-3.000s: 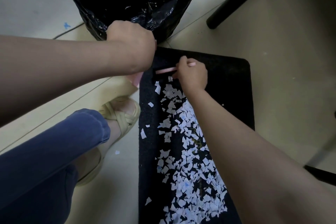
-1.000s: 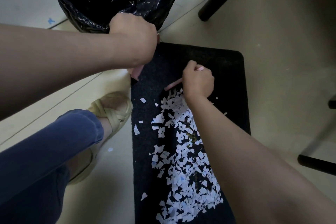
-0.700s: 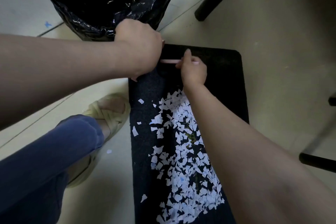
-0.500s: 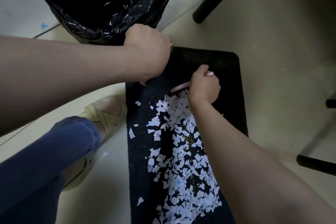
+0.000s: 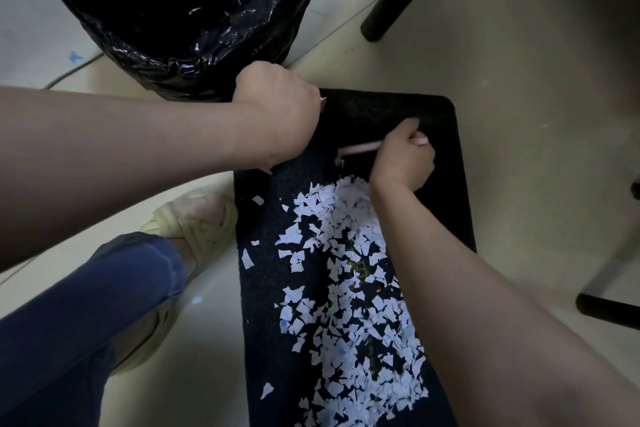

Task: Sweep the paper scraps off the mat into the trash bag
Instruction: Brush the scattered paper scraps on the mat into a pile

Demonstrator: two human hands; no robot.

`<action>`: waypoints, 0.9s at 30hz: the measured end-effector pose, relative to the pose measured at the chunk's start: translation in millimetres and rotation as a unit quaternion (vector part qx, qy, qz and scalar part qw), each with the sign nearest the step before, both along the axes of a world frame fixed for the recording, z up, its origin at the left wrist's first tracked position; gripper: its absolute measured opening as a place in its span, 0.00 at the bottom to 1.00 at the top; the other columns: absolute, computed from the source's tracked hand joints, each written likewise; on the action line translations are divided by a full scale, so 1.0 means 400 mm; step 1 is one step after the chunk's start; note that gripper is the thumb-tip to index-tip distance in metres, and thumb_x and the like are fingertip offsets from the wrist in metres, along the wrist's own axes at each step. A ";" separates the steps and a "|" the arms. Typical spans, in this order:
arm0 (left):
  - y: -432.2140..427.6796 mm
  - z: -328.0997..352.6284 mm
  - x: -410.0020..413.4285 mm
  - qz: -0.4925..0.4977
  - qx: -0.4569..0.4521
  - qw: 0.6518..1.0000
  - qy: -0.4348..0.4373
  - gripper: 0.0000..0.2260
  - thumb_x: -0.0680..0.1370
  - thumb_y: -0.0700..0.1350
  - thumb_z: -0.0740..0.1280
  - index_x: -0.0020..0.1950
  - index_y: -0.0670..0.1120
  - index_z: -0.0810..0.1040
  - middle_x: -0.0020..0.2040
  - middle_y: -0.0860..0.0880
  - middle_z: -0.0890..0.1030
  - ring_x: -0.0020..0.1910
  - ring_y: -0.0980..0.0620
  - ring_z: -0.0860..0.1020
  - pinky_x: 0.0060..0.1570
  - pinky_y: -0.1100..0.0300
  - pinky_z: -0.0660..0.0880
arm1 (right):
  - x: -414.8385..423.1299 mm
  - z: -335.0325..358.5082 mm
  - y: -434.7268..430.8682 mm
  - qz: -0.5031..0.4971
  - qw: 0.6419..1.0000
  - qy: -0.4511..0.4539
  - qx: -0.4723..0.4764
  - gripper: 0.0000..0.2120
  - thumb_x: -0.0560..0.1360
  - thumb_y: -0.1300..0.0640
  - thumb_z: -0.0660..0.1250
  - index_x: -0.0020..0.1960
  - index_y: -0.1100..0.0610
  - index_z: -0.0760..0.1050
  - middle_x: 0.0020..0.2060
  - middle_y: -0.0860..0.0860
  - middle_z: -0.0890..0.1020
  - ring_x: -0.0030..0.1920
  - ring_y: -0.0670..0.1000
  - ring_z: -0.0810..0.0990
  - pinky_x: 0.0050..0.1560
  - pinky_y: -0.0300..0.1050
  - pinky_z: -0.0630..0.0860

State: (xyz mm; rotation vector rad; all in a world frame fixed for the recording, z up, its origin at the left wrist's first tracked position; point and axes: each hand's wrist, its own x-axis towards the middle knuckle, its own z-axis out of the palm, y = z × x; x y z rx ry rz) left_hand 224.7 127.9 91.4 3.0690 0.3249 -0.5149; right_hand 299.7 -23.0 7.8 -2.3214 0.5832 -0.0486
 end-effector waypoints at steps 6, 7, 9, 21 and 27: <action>0.002 -0.008 -0.010 -0.020 0.014 1.000 0.014 0.14 0.76 0.37 0.60 0.32 0.45 0.60 0.30 0.48 0.63 0.36 0.47 0.68 0.28 0.61 0.60 | 0.098 -0.037 0.040 0.129 0.988 0.064 0.050 0.21 0.80 0.41 0.54 0.48 0.54 0.79 0.42 0.46 0.84 0.47 0.50 0.82 0.49 0.44 0.76; 0.000 -0.006 -0.010 -0.020 0.012 1.000 0.017 0.14 0.75 0.37 0.60 0.32 0.45 0.60 0.30 0.48 0.63 0.35 0.48 0.68 0.28 0.62 0.60 | 0.097 -0.044 0.027 0.127 0.988 0.082 0.042 0.23 0.79 0.39 0.53 0.49 0.54 0.80 0.43 0.48 0.84 0.46 0.50 0.82 0.49 0.45 0.76; -0.001 -0.002 -0.003 -0.016 0.004 1.000 0.013 0.13 0.75 0.37 0.60 0.32 0.45 0.62 0.30 0.48 0.63 0.34 0.49 0.67 0.29 0.61 0.62 | 0.071 -0.053 -0.013 0.092 0.991 0.097 0.016 0.26 0.78 0.38 0.51 0.47 0.54 0.81 0.42 0.50 0.84 0.44 0.52 0.82 0.52 0.50 0.78; -0.008 -0.008 -0.015 -0.006 0.018 1.000 0.007 0.08 0.79 0.42 0.56 0.45 0.46 0.74 0.43 0.46 0.76 0.42 0.45 0.75 0.40 0.57 0.69 | -0.003 0.007 0.010 0.034 0.996 0.030 0.072 0.18 0.79 0.45 0.56 0.38 0.53 0.76 0.35 0.48 0.83 0.40 0.51 0.80 0.40 0.42 0.73; 0.016 -0.013 -0.006 -0.007 0.024 0.999 0.033 0.09 0.74 0.39 0.64 0.35 0.46 0.68 0.31 0.49 0.66 0.34 0.48 0.72 0.33 0.59 0.67 | -0.051 -0.010 -0.008 0.059 0.994 0.084 -0.030 0.21 0.77 0.44 0.53 0.32 0.52 0.74 0.32 0.50 0.81 0.39 0.55 0.81 0.51 0.55 0.79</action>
